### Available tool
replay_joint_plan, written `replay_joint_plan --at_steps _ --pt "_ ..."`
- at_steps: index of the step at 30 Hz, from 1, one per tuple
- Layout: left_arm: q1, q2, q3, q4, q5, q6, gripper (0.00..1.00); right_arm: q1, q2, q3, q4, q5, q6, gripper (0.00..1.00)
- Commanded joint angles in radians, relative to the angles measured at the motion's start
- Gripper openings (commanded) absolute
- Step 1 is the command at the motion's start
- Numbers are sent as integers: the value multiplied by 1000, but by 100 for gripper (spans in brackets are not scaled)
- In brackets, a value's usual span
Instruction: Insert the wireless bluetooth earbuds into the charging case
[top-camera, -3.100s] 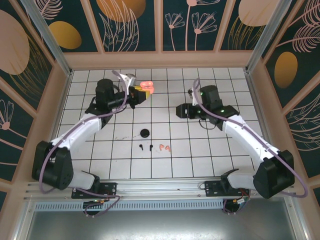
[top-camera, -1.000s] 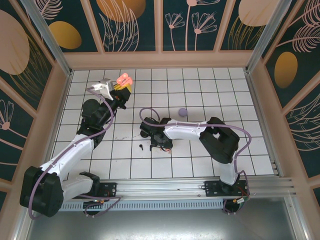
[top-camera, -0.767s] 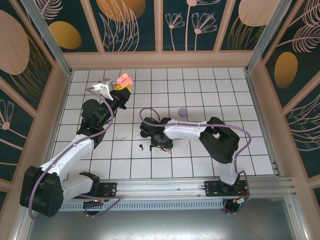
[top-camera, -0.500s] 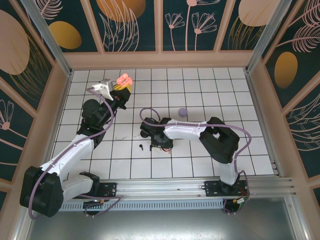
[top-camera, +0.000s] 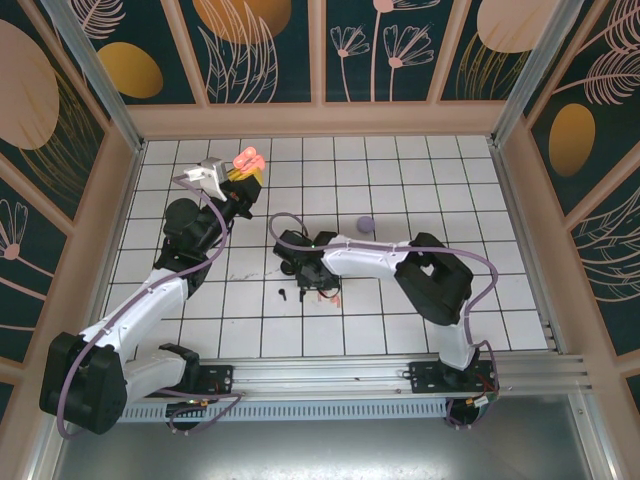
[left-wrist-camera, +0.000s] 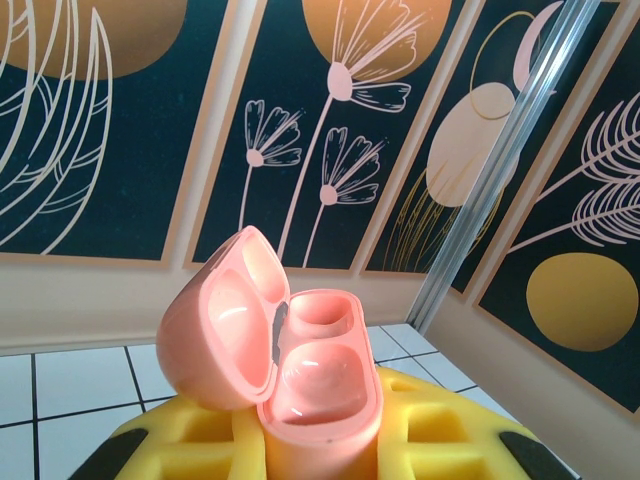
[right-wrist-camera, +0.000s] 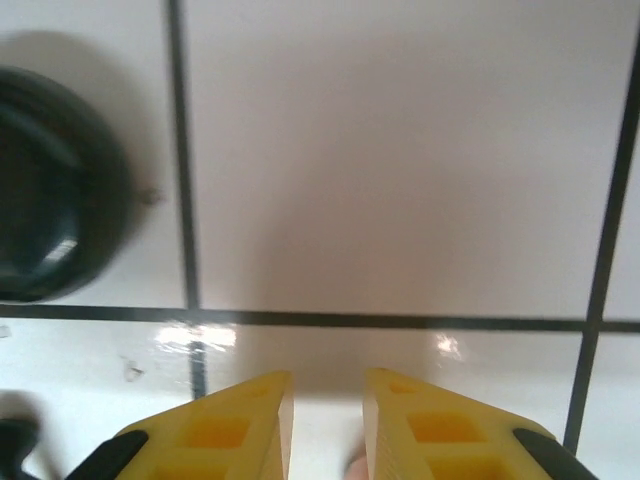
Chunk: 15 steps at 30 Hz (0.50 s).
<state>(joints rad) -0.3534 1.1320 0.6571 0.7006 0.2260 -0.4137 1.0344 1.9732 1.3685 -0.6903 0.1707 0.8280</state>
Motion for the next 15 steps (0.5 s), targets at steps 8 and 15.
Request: replay_joint_plan --at_steps 8,15 --pt "-3 -16 -2 51 -2 -8 0 -13 0 63 -126 32 22 43" --pt "-2 -13 -2 54 1 -8 0 -14 -63 -29 -83 -42 159 47"
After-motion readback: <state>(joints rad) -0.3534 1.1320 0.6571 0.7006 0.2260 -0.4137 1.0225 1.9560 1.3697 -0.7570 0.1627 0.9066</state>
